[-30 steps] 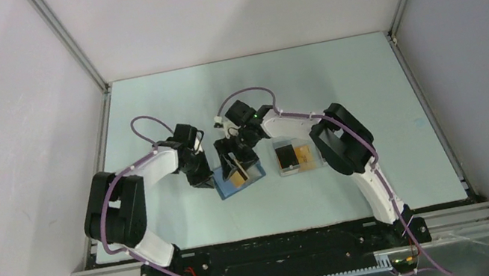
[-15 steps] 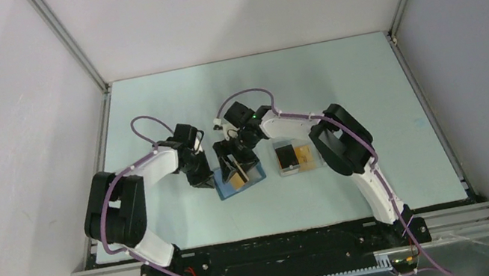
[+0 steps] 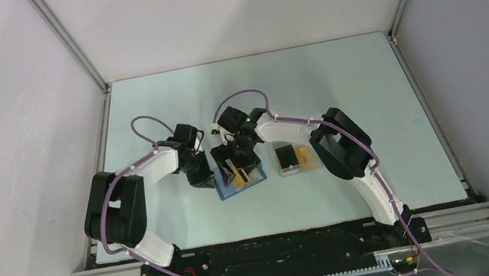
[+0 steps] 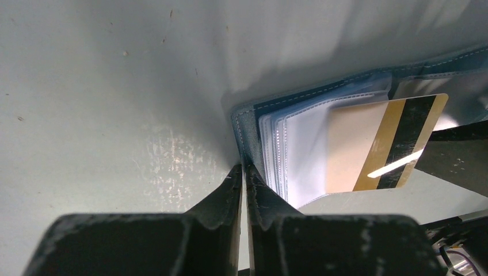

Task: Put the credit cards into the card holder
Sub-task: Insert the credit card into the card holder, then turn over the card slot in the card holder.

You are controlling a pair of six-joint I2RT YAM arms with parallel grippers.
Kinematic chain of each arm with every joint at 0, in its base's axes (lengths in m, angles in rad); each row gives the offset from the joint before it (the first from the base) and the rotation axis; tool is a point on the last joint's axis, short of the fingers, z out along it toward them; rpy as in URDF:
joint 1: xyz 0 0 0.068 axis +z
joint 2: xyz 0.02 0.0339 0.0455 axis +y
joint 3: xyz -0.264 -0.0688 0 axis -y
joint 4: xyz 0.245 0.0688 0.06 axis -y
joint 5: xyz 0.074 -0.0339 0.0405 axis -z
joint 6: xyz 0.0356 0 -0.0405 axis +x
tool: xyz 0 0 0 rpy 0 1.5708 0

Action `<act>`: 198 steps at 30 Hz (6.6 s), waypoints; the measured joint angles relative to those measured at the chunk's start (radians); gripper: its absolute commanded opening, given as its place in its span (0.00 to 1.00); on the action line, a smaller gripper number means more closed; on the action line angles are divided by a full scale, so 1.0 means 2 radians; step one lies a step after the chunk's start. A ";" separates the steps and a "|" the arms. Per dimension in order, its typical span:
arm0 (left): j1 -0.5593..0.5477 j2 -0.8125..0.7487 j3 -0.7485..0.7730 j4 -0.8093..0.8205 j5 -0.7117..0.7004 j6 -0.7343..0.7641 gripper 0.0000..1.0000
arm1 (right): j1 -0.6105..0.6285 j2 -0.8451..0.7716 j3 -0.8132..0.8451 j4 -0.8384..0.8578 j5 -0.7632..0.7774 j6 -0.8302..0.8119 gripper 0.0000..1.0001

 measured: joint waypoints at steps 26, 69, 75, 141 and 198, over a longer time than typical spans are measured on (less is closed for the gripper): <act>0.000 0.000 0.000 0.001 0.001 0.000 0.09 | 0.004 -0.008 -0.020 0.003 -0.031 0.020 0.81; -0.001 0.007 0.007 -0.006 0.004 0.000 0.06 | -0.006 0.025 0.009 0.000 -0.045 0.033 0.16; -0.001 0.007 0.007 -0.006 0.003 0.000 0.06 | -0.007 0.019 -0.014 0.020 -0.063 0.038 0.09; -0.025 -0.023 0.000 0.033 0.054 -0.031 0.26 | -0.036 -0.041 -0.107 0.010 -0.029 0.046 0.00; -0.050 -0.025 0.000 0.116 0.154 -0.076 0.24 | -0.051 -0.041 -0.130 0.033 -0.071 0.055 0.00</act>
